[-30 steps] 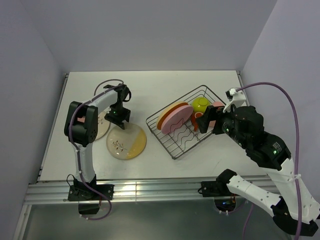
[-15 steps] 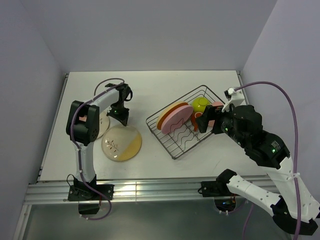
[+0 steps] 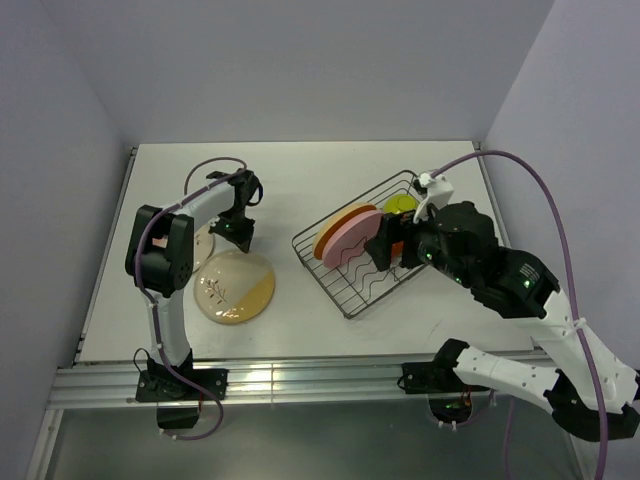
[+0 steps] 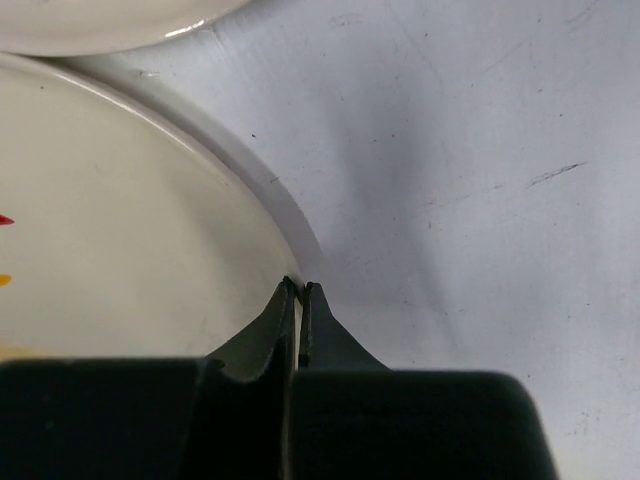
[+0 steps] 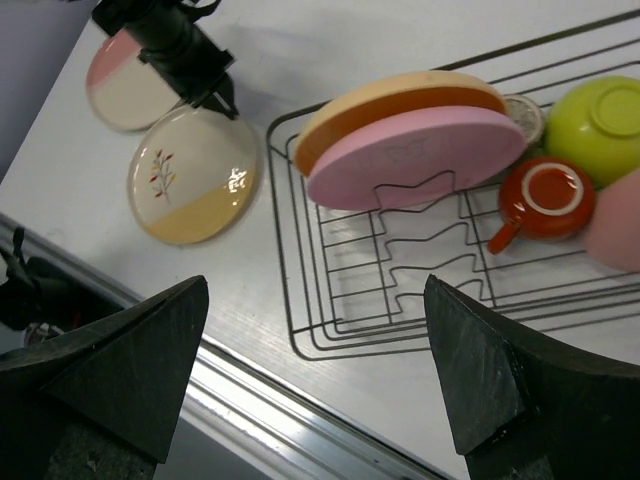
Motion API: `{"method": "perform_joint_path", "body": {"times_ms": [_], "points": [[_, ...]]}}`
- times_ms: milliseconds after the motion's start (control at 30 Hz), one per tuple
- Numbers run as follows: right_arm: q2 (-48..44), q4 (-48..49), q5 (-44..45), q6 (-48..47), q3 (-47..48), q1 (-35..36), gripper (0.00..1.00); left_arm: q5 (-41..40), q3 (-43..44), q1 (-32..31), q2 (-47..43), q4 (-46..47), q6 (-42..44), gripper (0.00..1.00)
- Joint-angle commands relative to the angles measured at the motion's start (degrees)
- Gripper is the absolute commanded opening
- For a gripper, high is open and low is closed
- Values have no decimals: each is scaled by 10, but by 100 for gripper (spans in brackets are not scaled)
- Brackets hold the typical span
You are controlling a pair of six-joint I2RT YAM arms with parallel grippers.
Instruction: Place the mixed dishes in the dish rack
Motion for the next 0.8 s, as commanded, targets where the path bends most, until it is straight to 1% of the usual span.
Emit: {"method": "perform_joint_path", "body": {"times_ms": [0,33,167,400,767], "points": [[29,42,40,1,34,54,95,-48,5,4,-49,2,29,0],[46,44,47,1,39,82,95,-48,4,3,-53,2,29,0],[83,80,60,7,39,126,96,-43,-9,3,-82,7,29,0],[127,149,9,5,15,136,96,-37,-32,2,-119,9,34,0],[211,250,-33,-1,-11,159,96,-24,-67,-3,-173,12,39,0]]}}
